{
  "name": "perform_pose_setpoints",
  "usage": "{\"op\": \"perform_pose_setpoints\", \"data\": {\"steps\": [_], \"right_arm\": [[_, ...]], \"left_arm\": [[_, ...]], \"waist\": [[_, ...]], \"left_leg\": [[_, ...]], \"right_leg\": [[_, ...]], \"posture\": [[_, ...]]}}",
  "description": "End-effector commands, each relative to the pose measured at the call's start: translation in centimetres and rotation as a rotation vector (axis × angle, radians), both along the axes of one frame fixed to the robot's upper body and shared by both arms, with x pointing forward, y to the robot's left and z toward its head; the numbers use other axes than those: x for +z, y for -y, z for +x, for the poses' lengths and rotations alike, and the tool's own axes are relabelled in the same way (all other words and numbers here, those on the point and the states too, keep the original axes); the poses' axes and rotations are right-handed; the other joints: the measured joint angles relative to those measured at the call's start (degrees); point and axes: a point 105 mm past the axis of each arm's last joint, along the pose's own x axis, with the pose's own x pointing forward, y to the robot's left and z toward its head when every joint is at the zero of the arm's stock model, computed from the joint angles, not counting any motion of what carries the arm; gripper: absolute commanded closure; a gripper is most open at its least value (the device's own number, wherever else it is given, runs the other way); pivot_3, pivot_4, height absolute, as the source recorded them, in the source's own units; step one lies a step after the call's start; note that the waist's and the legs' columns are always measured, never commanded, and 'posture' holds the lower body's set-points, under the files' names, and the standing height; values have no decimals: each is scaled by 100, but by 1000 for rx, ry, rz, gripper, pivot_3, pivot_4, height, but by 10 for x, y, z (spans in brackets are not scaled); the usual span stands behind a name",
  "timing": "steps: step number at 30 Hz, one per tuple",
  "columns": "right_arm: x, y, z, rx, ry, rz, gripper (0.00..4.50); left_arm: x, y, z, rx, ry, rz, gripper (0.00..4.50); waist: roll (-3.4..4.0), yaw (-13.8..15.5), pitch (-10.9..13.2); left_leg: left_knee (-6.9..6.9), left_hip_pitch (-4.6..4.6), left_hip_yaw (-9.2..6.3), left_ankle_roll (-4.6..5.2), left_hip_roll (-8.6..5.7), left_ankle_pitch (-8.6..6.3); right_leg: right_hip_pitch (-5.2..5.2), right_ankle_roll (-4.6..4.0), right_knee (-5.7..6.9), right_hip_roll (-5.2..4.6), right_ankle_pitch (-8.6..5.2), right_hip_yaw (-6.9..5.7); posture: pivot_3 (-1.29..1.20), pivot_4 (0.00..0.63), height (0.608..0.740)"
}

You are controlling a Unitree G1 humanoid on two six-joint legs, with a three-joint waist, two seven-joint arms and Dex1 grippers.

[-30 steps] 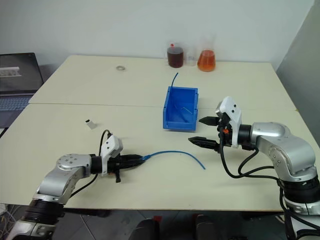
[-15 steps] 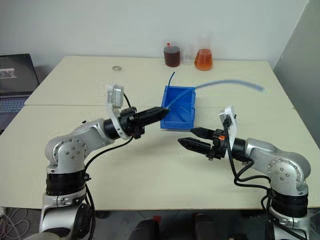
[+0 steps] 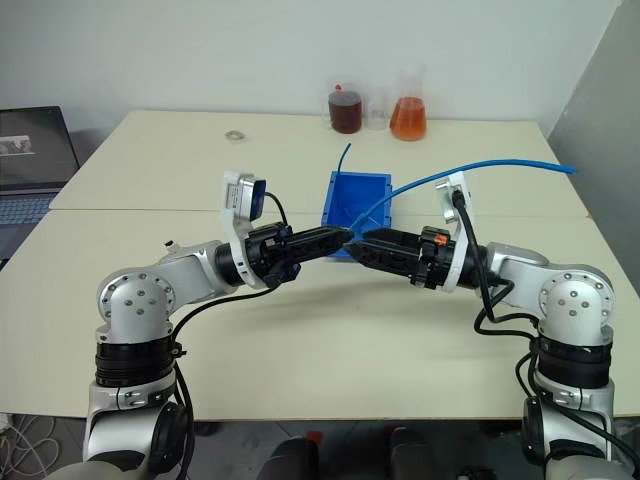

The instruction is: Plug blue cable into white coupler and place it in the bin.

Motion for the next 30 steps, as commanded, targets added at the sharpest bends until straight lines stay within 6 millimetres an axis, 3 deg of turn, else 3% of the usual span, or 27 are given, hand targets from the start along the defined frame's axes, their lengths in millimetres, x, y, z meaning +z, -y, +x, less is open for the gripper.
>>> {"op": "perform_pose_setpoints", "data": {"steps": [1,6,21,30], "right_arm": [[12,-1,-4,52,41,4,0],[15,-2,-4,79,28,17,0],[13,7,-10,115,-15,6,3260],[13,4,-14,138,-22,12,3260]], "left_arm": [[4,2,-14,-58,43,10,4259],[-3,3,-20,-73,38,34,4259],[-8,-5,-21,-60,39,60,4259],[-8,-3,-20,-68,36,47,4259]], "waist": [[0,3,0],[0,3,0],[0,4,0],[0,5,0]], "left_leg": [[0,0,-1,0,0,0],[0,-1,0,0,1,0],[0,-2,0,1,1,0],[0,-2,0,1,1,0]], "right_leg": [[0,0,0,0,0,-1],[0,0,-3,0,0,0],[0,0,-4,0,0,0],[-1,0,-5,0,0,0]], "posture": [[0,150,740],[0,150,740],[0,150,740],[0,150,740]]}}
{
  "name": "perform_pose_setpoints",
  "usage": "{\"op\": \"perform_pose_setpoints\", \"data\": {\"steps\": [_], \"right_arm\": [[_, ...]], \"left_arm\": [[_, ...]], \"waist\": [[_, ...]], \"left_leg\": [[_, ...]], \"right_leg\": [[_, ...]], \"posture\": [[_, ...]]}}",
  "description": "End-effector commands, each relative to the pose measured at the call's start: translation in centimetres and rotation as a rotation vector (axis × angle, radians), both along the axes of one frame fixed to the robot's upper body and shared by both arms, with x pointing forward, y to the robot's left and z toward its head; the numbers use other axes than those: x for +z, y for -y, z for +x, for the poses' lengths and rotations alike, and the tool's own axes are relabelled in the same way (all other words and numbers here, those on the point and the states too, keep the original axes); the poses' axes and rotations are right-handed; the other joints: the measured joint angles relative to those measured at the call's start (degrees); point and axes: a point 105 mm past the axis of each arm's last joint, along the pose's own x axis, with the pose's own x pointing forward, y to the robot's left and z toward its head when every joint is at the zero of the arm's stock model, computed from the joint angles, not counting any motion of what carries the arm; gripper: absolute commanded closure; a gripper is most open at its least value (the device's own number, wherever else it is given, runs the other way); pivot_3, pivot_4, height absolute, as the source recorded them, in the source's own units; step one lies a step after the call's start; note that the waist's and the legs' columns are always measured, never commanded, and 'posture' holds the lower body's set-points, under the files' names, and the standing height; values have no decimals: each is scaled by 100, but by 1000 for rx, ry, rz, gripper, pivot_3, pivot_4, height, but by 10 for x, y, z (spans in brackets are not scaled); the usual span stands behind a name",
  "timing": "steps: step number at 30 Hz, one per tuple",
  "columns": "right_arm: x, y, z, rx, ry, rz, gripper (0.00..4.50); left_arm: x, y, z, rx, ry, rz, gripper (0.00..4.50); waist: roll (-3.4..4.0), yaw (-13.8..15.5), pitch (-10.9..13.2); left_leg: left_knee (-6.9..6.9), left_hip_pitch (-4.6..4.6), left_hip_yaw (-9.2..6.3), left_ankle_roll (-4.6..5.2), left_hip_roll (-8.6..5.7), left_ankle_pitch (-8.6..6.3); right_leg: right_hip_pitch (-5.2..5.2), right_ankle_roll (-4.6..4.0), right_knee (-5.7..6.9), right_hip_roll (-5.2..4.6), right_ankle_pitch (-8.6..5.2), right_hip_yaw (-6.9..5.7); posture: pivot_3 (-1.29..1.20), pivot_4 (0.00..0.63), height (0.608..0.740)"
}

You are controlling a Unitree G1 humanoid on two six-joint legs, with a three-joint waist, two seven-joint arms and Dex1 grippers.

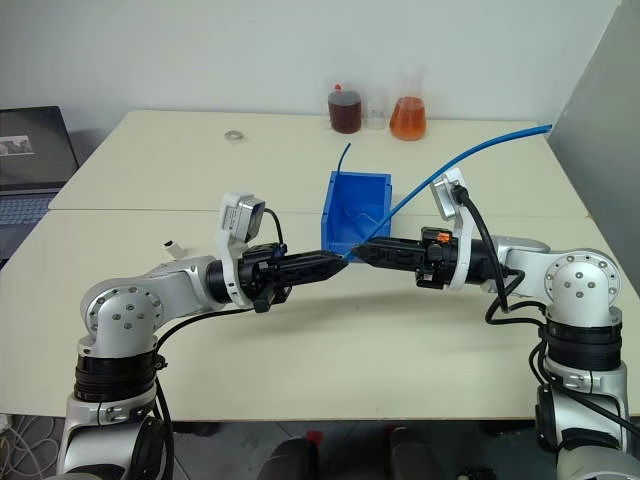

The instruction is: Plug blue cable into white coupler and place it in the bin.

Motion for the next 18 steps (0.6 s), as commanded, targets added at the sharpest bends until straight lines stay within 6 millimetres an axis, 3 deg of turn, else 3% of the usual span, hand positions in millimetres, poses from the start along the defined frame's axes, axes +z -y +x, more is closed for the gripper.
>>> {"op": "perform_pose_setpoints", "data": {"steps": [1,8,13,18], "right_arm": [[9,-1,-8,37,29,24,3260],[9,-4,-9,53,22,22,3260],[11,-6,-5,35,29,17,2368],[10,-6,-4,30,28,12,2368]], "left_arm": [[9,4,-6,-32,46,-25,4259],[8,4,-5,-33,50,-28,4259],[7,4,-4,-29,54,-24,4259],[7,4,-5,-30,52,-27,4259]], "waist": [[0,0,0],[0,0,0],[0,0,0],[0,0,0]], "left_leg": [[0,0,0,0,0,0],[0,0,0,0,0,0],[0,0,0,0,0,0],[0,-1,0,0,0,0]], "right_leg": [[0,0,0,0,0,0],[0,0,0,0,0,0],[0,0,0,0,0,1],[0,0,-1,0,0,1]], "posture": [[0,150,740],[0,150,740],[0,150,740],[0,150,740]]}}
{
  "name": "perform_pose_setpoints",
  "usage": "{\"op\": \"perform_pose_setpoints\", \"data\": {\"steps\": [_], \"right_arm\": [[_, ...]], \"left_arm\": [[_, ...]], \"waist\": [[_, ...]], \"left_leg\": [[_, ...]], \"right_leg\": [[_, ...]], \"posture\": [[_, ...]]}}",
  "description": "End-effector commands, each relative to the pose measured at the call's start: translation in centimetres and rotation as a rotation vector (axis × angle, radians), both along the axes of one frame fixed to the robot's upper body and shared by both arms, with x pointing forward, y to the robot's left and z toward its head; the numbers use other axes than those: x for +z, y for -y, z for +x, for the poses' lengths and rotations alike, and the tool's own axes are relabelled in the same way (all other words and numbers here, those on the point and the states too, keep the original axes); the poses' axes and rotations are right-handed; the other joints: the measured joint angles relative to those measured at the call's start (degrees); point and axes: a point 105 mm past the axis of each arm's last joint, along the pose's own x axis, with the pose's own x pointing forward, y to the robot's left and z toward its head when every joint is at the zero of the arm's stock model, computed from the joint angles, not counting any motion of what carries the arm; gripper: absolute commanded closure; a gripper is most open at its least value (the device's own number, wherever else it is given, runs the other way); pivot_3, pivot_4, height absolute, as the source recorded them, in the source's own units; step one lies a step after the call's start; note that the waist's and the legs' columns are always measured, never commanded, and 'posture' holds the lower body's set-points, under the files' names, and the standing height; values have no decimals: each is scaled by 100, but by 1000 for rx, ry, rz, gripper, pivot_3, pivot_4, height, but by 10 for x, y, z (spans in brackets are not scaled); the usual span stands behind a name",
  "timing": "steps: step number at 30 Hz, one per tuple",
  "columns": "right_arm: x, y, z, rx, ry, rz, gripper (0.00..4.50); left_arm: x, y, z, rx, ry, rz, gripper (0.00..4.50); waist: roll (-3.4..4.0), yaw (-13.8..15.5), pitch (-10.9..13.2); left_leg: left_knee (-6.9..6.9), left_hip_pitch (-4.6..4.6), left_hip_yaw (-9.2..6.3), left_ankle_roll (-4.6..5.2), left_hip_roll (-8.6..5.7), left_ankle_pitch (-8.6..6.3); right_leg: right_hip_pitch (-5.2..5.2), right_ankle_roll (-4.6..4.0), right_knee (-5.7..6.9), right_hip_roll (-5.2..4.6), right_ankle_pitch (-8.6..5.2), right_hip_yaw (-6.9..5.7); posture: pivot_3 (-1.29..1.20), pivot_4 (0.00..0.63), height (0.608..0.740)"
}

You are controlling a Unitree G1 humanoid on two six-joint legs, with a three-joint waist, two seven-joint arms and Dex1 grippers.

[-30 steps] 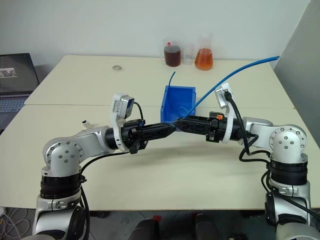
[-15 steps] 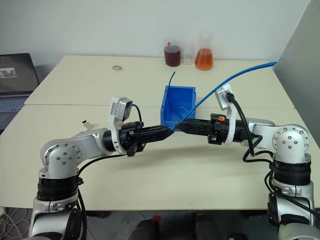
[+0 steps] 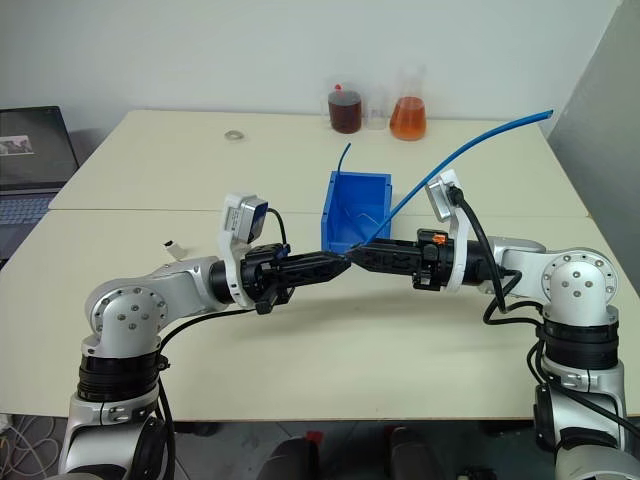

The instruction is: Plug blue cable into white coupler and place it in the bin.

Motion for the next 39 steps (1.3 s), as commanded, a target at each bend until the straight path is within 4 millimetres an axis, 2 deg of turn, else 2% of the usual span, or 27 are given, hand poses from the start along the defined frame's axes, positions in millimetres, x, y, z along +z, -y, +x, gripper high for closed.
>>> {"op": "perform_pose_setpoints", "data": {"steps": [1,2,4,5,12,21,23,24,33,37,39], "right_arm": [[12,-2,-3,20,40,20,2368],[12,-2,-3,19,38,23,2368],[12,-1,-2,20,32,30,2733],[13,-1,-3,21,28,33,2734],[12,-1,-3,20,32,30,4314],[10,0,-4,22,40,13,4402],[9,0,-3,11,51,-3,4402],[9,0,-3,7,53,-6,4402],[9,4,3,-26,53,-18,4402],[9,5,6,-35,55,-21,4402],[9,5,8,-37,57,-20,4402]], "left_arm": [[8,1,-3,-16,37,-24,4259],[9,2,-3,-16,39,-24,4259],[10,2,-3,-17,45,-19,4259],[10,2,-2,-16,45,-19,4259],[10,1,-2,-21,42,-20,4259],[9,2,2,0,54,-8,4259],[11,1,3,7,64,-27,3559],[13,1,4,13,67,-40,3496],[12,-12,0,17,53,-27,1719],[11,-20,-10,12,48,-10,850],[9,-27,-15,31,41,7,552]], "waist": [[0,0,0],[0,0,0],[0,-1,0],[0,0,0],[0,0,0],[0,0,0],[0,0,0],[0,-2,0],[0,-2,0],[0,-5,0],[0,-12,0]], "left_leg": [[0,0,0,0,0,0],[0,0,0,0,0,0],[0,0,0,0,0,0],[0,0,0,0,0,0],[0,0,0,0,0,0],[0,0,0,0,0,0],[0,0,0,0,0,0],[0,0,0,0,0,0],[-1,0,1,0,0,0],[-2,0,0,0,1,0],[-2,-1,2,0,1,0]], "right_leg": [[0,0,0,0,0,0],[0,0,0,0,0,0],[0,0,0,0,0,0],[0,0,0,0,0,0],[0,0,0,0,0,0],[0,0,-1,0,0,0],[0,0,-1,0,0,0],[0,0,-1,0,0,0],[-1,0,-1,0,0,0],[-2,0,-1,0,0,0],[-2,0,-2,0,0,2]], "posture": [[0,150,740],[0,150,740],[0,150,740],[0,150,740],[0,150,740],[0,150,740],[0,150,740],[0,150,740],[0,150,740],[0,150,740],[0,150,740]]}}
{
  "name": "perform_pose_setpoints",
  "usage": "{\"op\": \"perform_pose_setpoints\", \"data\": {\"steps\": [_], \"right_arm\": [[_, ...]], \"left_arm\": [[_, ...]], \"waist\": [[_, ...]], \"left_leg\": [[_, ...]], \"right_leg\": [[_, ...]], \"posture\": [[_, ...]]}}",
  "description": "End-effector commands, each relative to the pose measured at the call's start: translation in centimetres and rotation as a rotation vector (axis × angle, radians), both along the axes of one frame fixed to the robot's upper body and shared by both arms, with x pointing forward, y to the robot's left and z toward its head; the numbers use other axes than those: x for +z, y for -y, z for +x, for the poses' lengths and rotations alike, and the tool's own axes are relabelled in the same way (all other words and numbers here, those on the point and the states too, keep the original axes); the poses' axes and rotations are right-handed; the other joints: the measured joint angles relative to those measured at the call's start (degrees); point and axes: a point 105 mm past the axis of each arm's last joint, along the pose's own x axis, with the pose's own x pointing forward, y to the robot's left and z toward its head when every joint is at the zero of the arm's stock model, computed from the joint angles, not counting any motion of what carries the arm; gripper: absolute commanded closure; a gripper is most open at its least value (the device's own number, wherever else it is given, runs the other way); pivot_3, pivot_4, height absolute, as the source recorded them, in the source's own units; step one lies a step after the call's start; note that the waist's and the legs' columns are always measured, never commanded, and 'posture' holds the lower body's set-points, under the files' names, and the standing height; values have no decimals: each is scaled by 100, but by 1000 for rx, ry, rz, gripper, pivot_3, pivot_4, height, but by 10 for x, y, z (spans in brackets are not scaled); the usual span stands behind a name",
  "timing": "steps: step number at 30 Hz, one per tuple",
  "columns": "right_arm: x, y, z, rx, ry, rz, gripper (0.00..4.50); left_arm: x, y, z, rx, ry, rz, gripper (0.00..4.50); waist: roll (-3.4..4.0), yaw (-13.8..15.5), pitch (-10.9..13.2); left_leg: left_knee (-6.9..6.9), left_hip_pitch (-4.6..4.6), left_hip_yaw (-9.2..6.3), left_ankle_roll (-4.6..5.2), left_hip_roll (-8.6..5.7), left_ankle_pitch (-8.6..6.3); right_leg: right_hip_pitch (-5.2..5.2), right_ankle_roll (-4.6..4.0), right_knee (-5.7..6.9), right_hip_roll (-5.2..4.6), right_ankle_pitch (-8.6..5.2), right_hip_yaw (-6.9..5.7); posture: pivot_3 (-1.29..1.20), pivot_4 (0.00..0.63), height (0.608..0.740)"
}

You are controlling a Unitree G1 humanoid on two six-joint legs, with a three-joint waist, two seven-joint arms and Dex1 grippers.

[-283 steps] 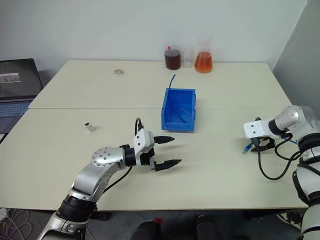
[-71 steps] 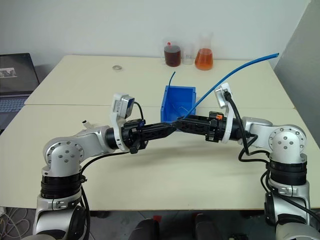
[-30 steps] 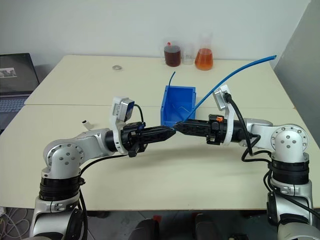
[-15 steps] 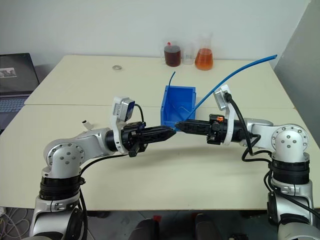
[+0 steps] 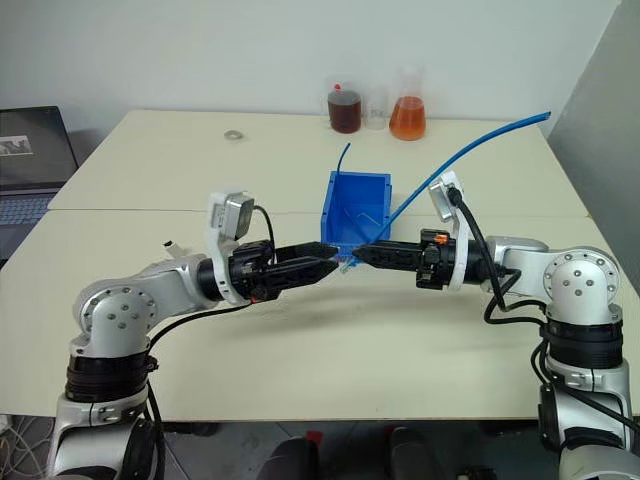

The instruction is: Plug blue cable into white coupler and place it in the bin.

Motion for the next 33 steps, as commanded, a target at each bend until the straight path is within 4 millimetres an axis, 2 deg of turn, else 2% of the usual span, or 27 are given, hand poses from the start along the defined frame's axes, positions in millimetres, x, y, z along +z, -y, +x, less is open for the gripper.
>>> {"op": "perform_pose_setpoints", "data": {"steps": [1,3,6,7,10,12,14,15,19,23,25,27,33], "right_arm": [[13,1,2,3,60,20,4402],[13,2,4,-1,66,14,4402],[14,2,7,-7,70,25,4402],[14,2,9,-10,74,25,4402],[13,1,10,-16,86,24,4402],[13,0,10,-16,99,26,4402],[11,-3,10,-4,114,19,4402],[10,-5,10,6,120,15,4402],[11,-10,13,32,140,8,4402],[12,-15,19,48,151,11,4402],[14,-16,22,55,155,11,4402],[17,-17,26,47,152,25,4402],[22,-17,33,29,150,38,4402]], "left_arm": [[8,-13,-15,16,40,9,284],[4,-20,-17,62,46,38,32],[-19,-37,-21,179,115,210,32],[-25,-45,-16,252,138,254,32],[-41,-75,8,531,225,404,32],[-51,-115,32,867,284,547,32],[-57,-149,42,1168,312,631,32],[-59,-157,42,1282,309,620,32],[-65,-162,44,1513,305,614,32],[-79,-179,47,1735,187,636,32],[-88,-194,47,1871,68,624,32],[-101,-201,51,1925,-42,604,32],[-112,-203,73,1937,-77,627,32]], "waist": [[0,-10,0],[0,-10,0],[0,-32,0],[2,-29,1],[1,-5,1],[2,12,1],[1,17,1],[2,19,1],[0,30,0],[-2,38,-1],[-3,37,-1],[-5,37,-2],[-5,35,-3]], "left_leg": [[-1,0,1,0,0,0],[-2,1,2,0,2,0],[-2,1,2,0,3,0],[-5,2,4,0,3,0],[-5,3,5,0,1,0],[-4,1,4,0,2,0],[-4,2,5,0,2,0],[-3,2,4,1,2,-1],[-1,-5,11,0,0,-1],[2,-5,6,1,-2,-1],[4,-3,5,1,-3,-1],[5,-4,5,1,-4,-1],[3,-4,4,0,-6,0]], "right_leg": [[0,0,0,0,0,1],[-2,0,0,0,0,2],[-3,0,-2,0,0,3],[-3,0,-2,1,0,5],[-4,-1,-2,-1,0,6],[-4,-1,-3,0,0,5],[-4,-1,-4,-1,0,7],[-4,-1,-4,-1,0,7],[-3,4,-10,-10,4,10],[-3,8,-5,-10,8,6],[-1,9,-3,-9,9,5],[-1,10,-2,-9,10,5],[-2,9,0,-9,11,3]], "posture": [[0,150,740],[0,150,740],[0,150,740],[0,150,740],[0,150,740],[0,150,740],[0,150,740],[0,150,740],[0,150,740],[0,150,740],[0,150,740],[0,150,740],[0,150,740]]}}
